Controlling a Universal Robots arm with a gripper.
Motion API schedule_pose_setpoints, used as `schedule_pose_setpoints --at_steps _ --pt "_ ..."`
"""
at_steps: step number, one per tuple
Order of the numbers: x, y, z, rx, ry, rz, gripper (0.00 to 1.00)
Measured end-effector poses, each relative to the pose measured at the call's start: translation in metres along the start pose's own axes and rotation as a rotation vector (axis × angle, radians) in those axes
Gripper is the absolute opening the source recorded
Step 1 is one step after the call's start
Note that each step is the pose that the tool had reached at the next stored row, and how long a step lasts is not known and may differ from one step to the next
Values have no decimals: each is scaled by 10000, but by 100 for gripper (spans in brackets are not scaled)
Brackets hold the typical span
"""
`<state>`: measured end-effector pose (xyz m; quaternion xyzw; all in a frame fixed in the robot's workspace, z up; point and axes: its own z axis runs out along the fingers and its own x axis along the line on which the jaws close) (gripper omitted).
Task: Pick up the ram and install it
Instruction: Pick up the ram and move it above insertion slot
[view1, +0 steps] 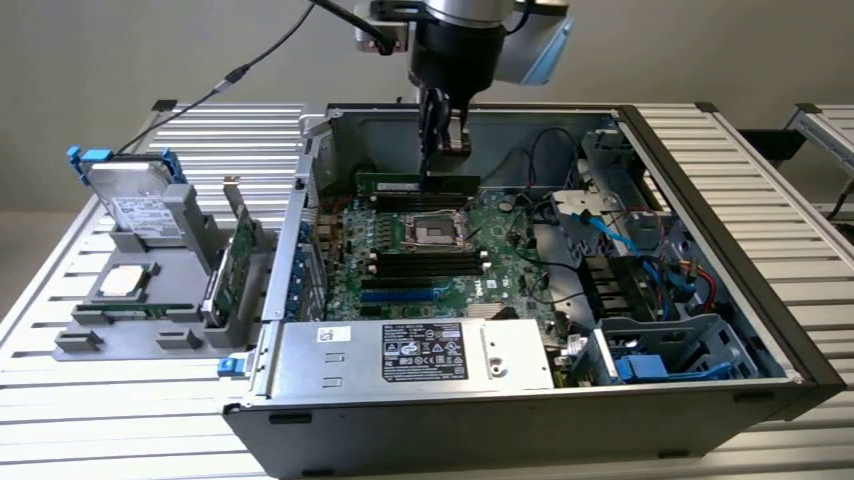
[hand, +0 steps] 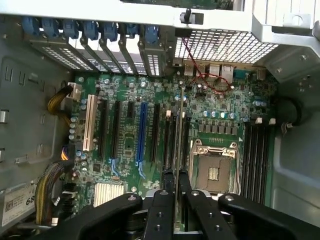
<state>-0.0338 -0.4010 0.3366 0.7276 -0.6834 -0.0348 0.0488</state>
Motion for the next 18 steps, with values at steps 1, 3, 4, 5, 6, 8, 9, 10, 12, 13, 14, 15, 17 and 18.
schedule_pose_setpoints --at_steps 1,3,4,5,6,8,9,10,12,13,14,15,17,18 --pt "0 -12 17 -1 -5 49 14" --pt "1 -37 51 -2 -13 118 14" --pt "1 -48 67 -2 -15 130 14" --pt "2 -59 84 -2 -15 135 14" --pt "2 -65 102 0 -16 135 14" --pt "1 -71 134 12 -16 137 14" --pt "1 -76 159 37 -14 136 14" --pt "1 -77 170 59 -12 136 14" --pt "1 -80 190 107 -10 137 14" --pt "0 -81 200 128 -8 138 14" --pt "0 -83 211 151 -8 139 14" --pt "0 -84 221 173 -7 139 14" --pt "0 -87 243 216 -4 140 14" --pt "-1 -89 254 235 -4 140 14"
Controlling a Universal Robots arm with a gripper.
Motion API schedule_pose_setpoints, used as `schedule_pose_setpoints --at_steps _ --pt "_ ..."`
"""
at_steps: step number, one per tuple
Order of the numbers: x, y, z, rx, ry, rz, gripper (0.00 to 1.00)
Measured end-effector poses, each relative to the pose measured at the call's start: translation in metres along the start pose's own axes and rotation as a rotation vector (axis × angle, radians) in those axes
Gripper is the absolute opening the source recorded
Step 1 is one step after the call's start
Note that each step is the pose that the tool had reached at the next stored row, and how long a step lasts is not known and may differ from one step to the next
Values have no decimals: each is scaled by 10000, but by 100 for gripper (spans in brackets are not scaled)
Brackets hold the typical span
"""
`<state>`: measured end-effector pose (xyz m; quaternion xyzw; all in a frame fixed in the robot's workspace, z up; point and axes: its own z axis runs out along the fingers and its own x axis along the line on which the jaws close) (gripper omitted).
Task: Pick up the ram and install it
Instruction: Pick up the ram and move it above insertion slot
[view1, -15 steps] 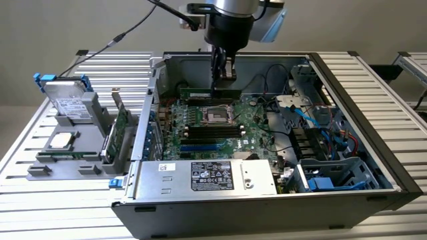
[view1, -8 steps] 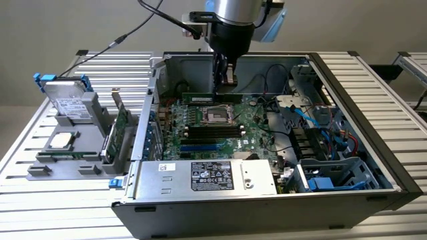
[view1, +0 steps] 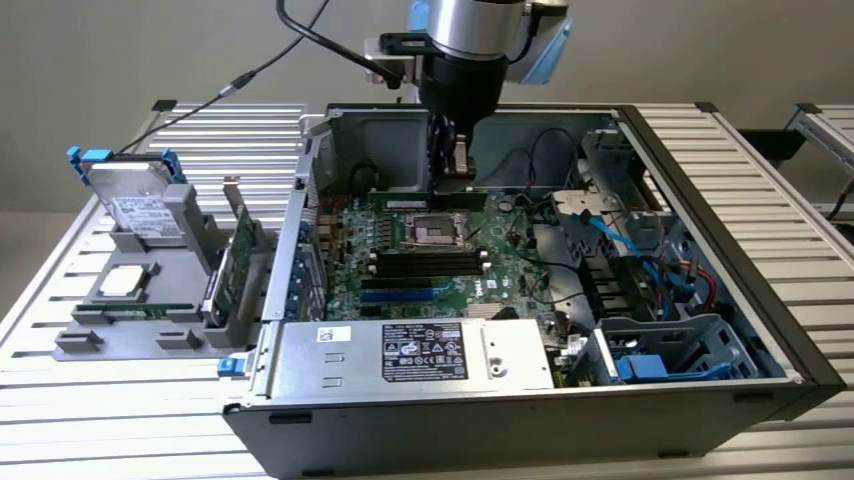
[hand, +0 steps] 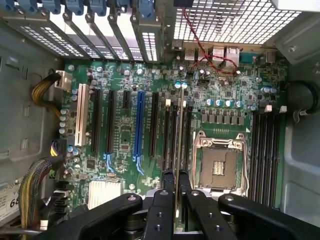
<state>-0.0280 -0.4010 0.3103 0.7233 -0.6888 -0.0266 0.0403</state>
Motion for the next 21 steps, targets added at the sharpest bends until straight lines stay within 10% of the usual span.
schedule_pose_setpoints --at_steps 21 --pt "-17 -81 440 100 6 2 14"
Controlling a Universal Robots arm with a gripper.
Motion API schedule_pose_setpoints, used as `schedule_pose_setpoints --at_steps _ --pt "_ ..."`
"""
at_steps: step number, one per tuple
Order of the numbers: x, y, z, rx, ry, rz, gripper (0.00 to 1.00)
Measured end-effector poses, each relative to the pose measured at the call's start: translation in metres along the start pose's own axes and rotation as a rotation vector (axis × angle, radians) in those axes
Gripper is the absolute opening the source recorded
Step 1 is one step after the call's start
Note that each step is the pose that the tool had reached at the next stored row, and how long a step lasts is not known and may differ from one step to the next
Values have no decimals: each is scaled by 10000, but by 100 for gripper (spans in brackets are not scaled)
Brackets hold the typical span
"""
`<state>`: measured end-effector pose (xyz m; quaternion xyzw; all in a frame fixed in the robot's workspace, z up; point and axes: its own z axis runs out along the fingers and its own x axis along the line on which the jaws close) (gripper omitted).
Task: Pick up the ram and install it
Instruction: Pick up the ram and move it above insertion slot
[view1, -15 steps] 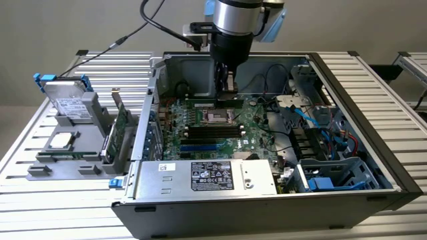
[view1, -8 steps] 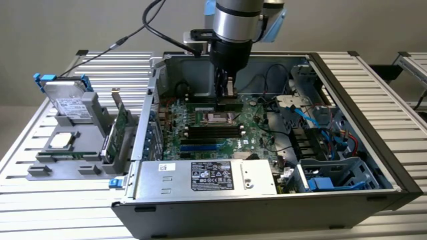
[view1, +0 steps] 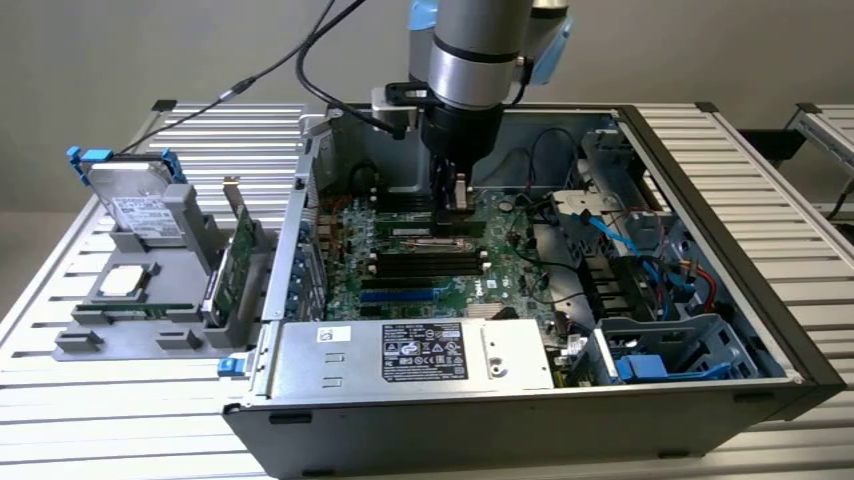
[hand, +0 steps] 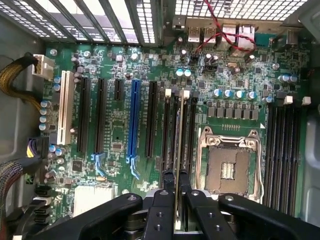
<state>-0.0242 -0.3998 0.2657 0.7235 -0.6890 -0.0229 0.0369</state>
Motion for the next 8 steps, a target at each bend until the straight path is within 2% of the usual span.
schedule_pose_setpoints --at_steps 6,8 --pt "-2 -20 77 -6 16 3 14" --pt "-2 -20 76 -52 21 1 14"
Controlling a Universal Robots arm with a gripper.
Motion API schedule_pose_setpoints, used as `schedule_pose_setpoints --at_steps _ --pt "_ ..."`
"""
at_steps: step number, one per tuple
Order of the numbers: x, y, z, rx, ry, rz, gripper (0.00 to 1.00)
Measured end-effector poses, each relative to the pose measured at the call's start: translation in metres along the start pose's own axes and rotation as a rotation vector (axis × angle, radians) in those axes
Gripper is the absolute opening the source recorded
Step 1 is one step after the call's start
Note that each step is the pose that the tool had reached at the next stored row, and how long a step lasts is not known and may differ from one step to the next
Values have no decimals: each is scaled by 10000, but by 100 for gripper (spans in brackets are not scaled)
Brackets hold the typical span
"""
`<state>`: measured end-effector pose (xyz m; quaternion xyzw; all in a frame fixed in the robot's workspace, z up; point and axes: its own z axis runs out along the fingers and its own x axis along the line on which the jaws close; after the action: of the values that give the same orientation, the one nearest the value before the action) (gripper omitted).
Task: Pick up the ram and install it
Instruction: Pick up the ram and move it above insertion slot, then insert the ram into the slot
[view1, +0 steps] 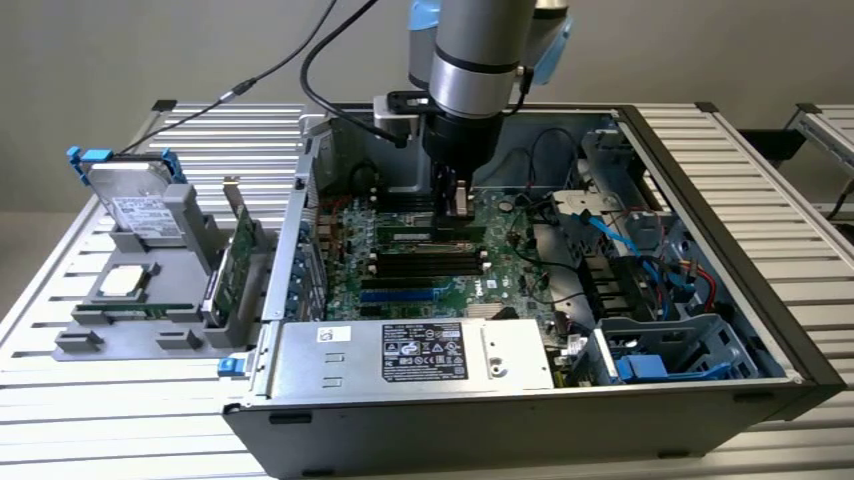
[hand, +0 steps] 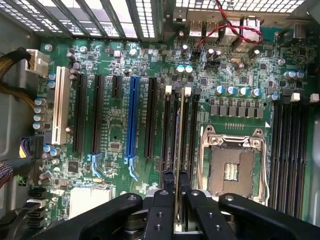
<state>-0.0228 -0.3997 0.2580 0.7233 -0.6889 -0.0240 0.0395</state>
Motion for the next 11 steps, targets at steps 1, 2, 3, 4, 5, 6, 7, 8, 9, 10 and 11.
schedule_pose_setpoints --at_steps 1,2,3,4,5,6,7,8,9,10,11 --pt "0 0 0 -22 -1 -1 14" --pt "0 0 1 -45 -5 -1 14" --pt "0 0 0 -67 -5 -2 14" --pt "0 0 0 -90 -6 -2 14" --pt "0 0 0 -111 -7 -3 14" --pt "0 0 0 -134 -9 -3 14" --pt "0 0 0 -156 -10 -4 14" --pt "0 0 -1 -178 -11 -4 14" --pt "0 0 -1 -200 -12 -5 14" --pt "0 0 -1 -224 -13 -5 14" --pt "0 0 -1 -245 -14 -6 14"
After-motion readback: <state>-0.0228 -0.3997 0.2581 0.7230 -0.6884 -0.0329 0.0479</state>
